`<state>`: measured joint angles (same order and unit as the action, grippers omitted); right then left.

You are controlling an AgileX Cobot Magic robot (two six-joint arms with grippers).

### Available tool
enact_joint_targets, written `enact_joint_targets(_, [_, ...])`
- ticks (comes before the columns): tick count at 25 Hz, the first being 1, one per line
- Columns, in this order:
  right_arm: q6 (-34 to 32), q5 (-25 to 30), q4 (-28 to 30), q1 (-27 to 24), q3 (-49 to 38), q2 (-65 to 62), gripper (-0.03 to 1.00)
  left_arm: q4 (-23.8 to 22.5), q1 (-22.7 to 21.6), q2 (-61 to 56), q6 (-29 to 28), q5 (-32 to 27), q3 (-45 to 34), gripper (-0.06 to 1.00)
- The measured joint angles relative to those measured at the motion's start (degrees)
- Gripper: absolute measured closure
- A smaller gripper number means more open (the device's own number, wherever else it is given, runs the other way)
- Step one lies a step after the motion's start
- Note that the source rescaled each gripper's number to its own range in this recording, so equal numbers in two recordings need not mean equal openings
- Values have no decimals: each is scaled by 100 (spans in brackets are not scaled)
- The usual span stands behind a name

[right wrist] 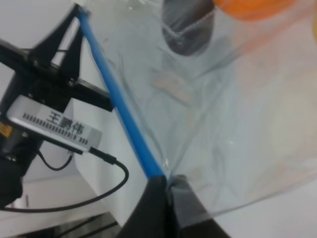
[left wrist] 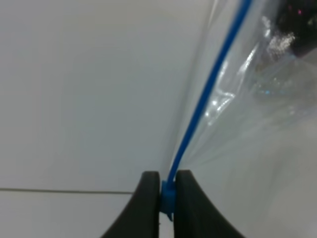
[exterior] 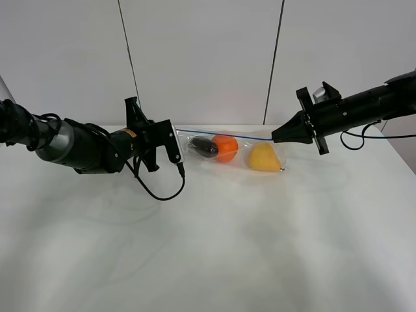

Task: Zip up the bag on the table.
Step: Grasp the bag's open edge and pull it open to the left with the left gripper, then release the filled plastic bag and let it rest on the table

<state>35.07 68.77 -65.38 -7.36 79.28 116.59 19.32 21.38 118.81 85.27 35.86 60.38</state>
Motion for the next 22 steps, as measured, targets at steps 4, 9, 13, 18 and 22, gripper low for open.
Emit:
enact_joint_targets(4, [-1,0,9,0,19,0,97,-60,5,0,-22,-7,0,94])
enact_joint_targets(9, [-1,5,66,-4,19,0,97,-210,-8,0,-539,-7,-6,82])
enact_joint_targets(13, [-1,17,164,-38,19,0,97,-197,-97,0,-1253,-7,-5,28])
enact_joint_targets(18, [-1,19,188,-38,19,0,97,-55,-316,0,-1571,-7,-5,1])
enact_joint_targets(22, [-1,24,195,-38,19,0,97,209,-803,0,-2168,5,0,1])
